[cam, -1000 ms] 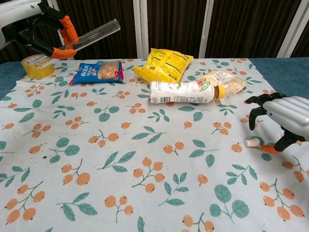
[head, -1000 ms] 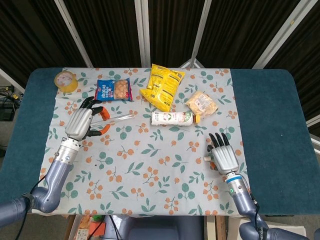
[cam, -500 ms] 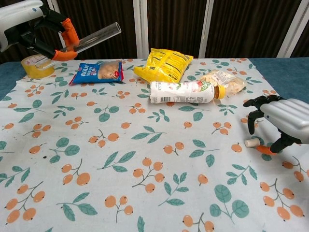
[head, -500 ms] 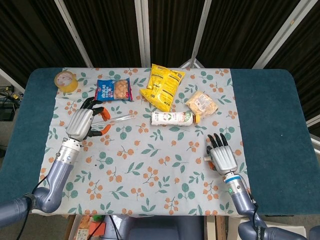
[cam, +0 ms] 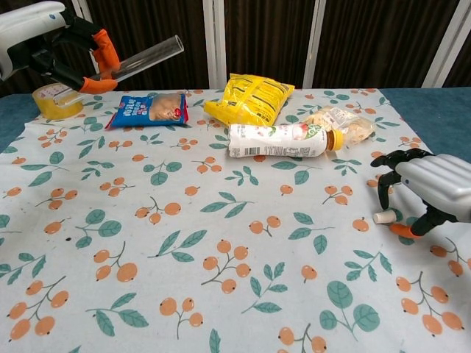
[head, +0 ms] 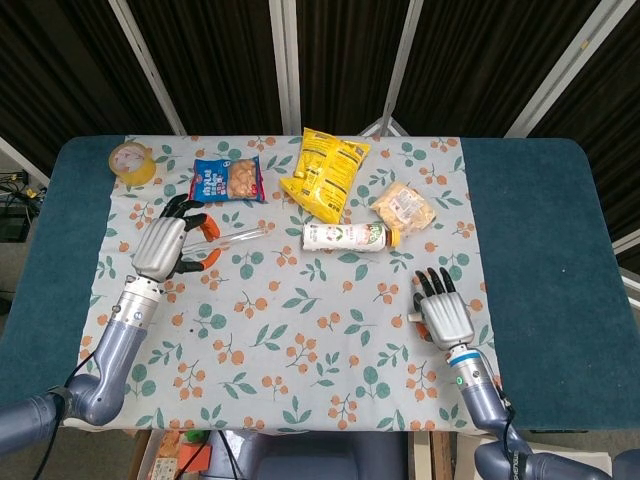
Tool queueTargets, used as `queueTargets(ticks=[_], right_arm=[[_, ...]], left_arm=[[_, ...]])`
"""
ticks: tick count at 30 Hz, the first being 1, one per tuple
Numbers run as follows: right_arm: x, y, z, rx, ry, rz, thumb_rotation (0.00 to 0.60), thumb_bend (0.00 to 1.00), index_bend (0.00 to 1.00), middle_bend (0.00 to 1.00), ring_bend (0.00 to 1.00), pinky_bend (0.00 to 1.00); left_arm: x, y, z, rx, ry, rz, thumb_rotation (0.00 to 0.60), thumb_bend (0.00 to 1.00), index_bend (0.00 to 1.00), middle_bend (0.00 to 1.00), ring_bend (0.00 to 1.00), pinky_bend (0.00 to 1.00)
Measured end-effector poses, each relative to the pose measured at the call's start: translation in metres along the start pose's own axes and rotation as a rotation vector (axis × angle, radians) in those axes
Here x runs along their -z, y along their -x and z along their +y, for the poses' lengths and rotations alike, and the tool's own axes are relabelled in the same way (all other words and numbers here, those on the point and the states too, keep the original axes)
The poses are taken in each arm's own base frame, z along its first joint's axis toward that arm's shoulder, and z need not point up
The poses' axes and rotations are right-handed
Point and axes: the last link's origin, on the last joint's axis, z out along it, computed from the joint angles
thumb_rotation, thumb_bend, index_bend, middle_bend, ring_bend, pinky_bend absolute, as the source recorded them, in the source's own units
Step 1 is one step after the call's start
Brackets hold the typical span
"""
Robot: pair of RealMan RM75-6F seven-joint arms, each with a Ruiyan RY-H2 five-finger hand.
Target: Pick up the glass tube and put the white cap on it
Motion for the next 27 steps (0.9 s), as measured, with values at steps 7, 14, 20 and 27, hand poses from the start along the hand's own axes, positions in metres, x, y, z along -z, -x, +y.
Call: queueTargets(ticks=[7, 14, 20, 27], right_arm=[[-0.001, 0.0, -0.002, -0.004, -0.006, 0.005, 0.6, 0.42, 0.63, 0.16, 0.0, 0.0], [0.0, -0.003, -0.001, -0.011, -0.007, 0.019, 0.6, 0.42, 0.65, 0.17, 0.0, 0.0], [-0.002, -0.014, 0.001, -0.031, -0.014, 0.07, 0.6, 0.42, 0.66, 0.17, 0.0, 0.0], [-0.013, -0.042, 0.002, -0.038, -0.022, 0.191, 0.6, 0.42, 0.66, 0.18, 0.0, 0.0]], left_arm=[[0.0, 0.0, 0.002, 0.002, 0.003, -0.001, 0.6, 0.73, 0.69, 0.66, 0.19, 0.09], [0.0, 0.001, 0.005, 0.002, 0.009, -0.002, 0.6, 0.73, 0.69, 0.66, 0.19, 0.09], [-0.003, 0.003, 0.011, 0.003, 0.021, -0.003, 0.6, 0.73, 0.69, 0.66, 0.19, 0.09], [-0.01, 0.011, 0.021, 0.013, 0.039, -0.012, 0.6, 0.73, 0.69, 0.66, 0.19, 0.09]])
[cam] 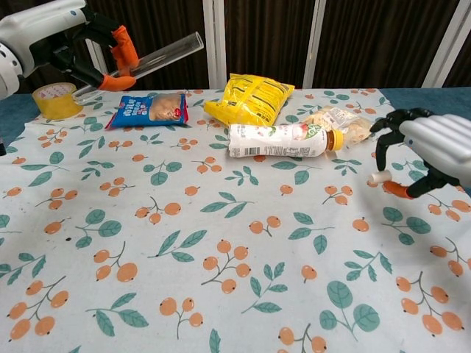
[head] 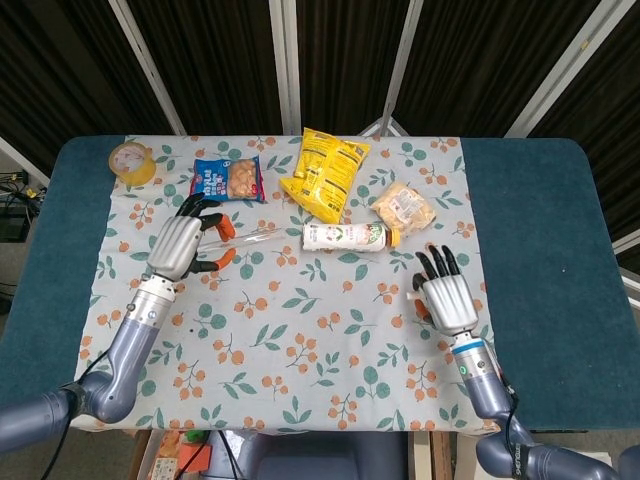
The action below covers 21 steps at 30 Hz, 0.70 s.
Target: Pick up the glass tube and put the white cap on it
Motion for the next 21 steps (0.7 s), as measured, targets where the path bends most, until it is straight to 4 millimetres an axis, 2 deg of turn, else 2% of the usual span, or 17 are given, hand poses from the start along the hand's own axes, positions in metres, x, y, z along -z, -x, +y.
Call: queueTargets(ticks=[7, 13, 21], right_arm=[[-0.026, -0.036, 0.003, -0.002, 0.01, 0.136, 0.6, 0.42, 0.66, 0.18, 0.0, 0.0], [-0.044, -0.067, -0.002, 0.02, -0.003, 0.233, 0.6, 0.42, 0.66, 0.18, 0.0, 0.0], [-0.057, -0.084, -0.006, 0.069, -0.028, 0.311, 0.6, 0.42, 0.66, 0.18, 0.0, 0.0]], left_arm=[[-0.014, 0.012, 0.008, 0.008, 0.023, -0.005, 0.6, 0.73, 0.69, 0.66, 0.19, 0.09], [-0.028, 0.025, 0.012, 0.028, 0.069, 0.023, 0.6, 0.73, 0.69, 0.66, 0.19, 0.09], [-0.034, 0.05, 0.015, 0.103, 0.095, 0.072, 0.6, 0.73, 0.69, 0.66, 0.19, 0.09]])
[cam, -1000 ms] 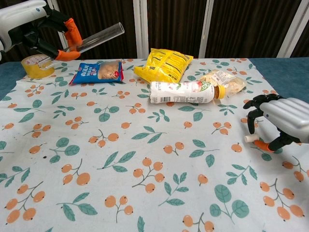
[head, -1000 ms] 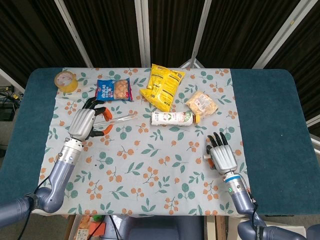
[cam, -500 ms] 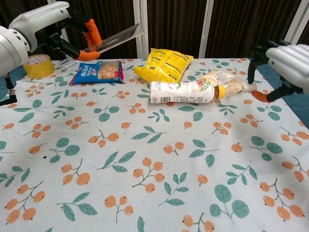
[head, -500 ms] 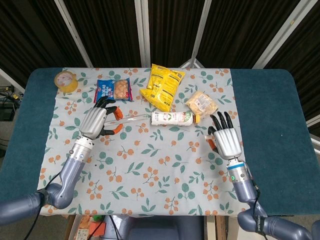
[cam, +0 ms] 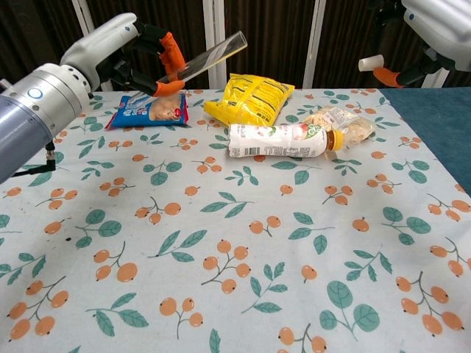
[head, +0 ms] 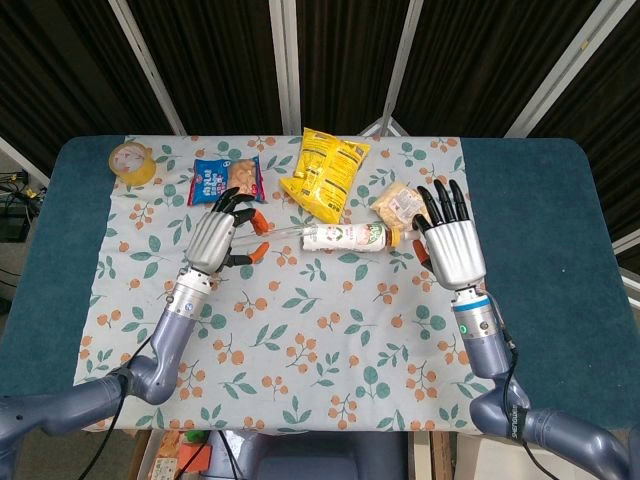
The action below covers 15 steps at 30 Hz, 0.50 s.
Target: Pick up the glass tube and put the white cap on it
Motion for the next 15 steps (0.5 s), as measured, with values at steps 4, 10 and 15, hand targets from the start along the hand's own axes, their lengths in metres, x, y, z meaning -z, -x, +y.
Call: queueTargets(ticks=[4, 10, 15], right_arm=[[-0.007, -0.004, 0.0, 0.046, -0.03, 0.039, 0.6, 0.42, 0.66, 0.18, 0.0, 0.0], [-0.019, -0.007, -0.004, 0.104, -0.071, 0.098, 0.6, 0.42, 0.66, 0.18, 0.0, 0.0], [-0.029, -0.009, -0.01, 0.121, -0.092, 0.141, 0.6, 0.42, 0.66, 0.18, 0.0, 0.0]], left_arm=[[-0.002, 0.014, 0.003, 0.041, 0.007, 0.02, 0.6, 0.73, 0.69, 0.66, 0.19, 0.09], [-0.009, 0.027, 0.012, 0.092, 0.004, 0.041, 0.6, 0.73, 0.69, 0.66, 0.19, 0.09], [-0.012, 0.032, 0.014, 0.103, -0.001, 0.047, 0.6, 0.73, 0.69, 0.66, 0.19, 0.09]])
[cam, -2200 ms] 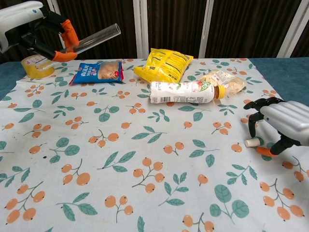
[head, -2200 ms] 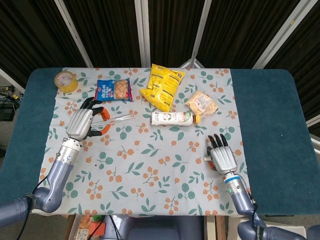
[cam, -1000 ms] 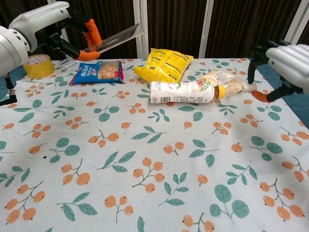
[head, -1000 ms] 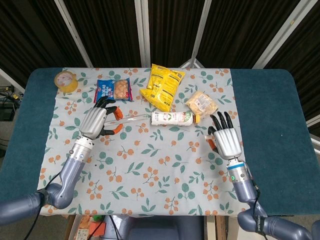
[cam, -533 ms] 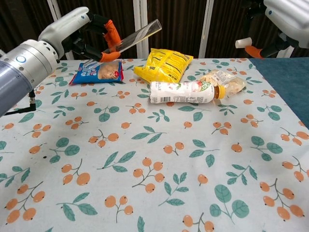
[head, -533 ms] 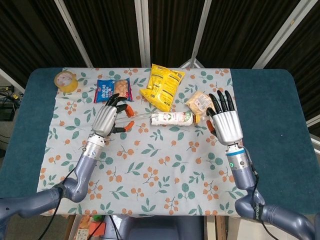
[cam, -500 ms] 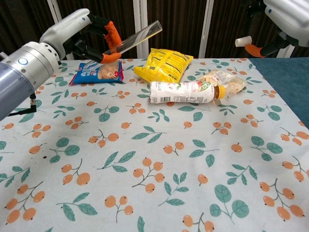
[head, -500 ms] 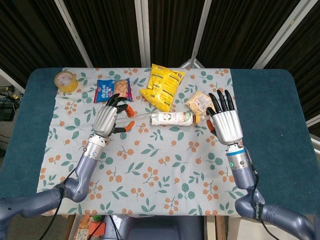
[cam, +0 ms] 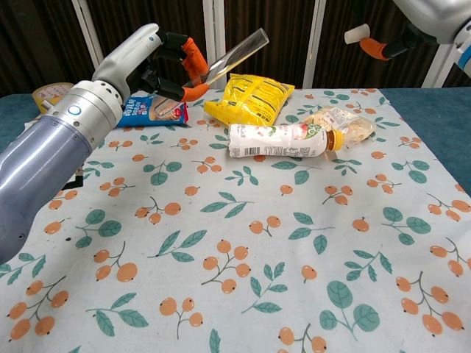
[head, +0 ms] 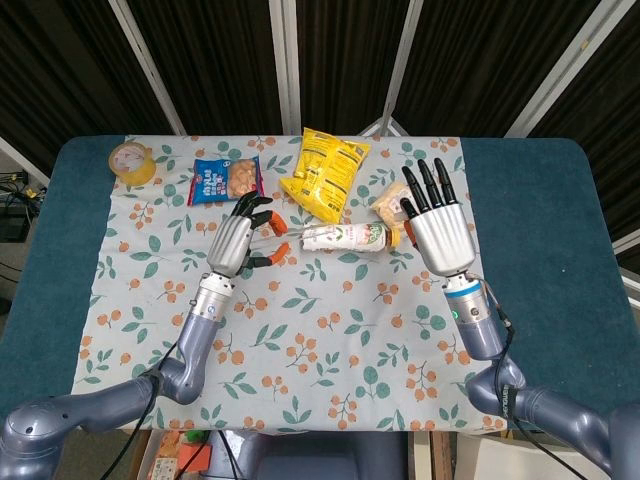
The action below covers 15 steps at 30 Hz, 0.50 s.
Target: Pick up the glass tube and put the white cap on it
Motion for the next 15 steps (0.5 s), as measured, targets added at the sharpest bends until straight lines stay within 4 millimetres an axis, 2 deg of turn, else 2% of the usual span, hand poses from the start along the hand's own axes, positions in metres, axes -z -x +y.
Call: queueTargets(ticks=[15], right_arm=[[-0.015, -0.012, -0.014, 0.013, -0.074, 0.094, 0.6, 0.42, 0.66, 0.18, 0.0, 0.0]], left_arm=[[-0.01, 0.002, 0.002, -0.014, -0.035, -0.013, 0.6, 0.73, 0.69, 0.66, 0.19, 0.1]])
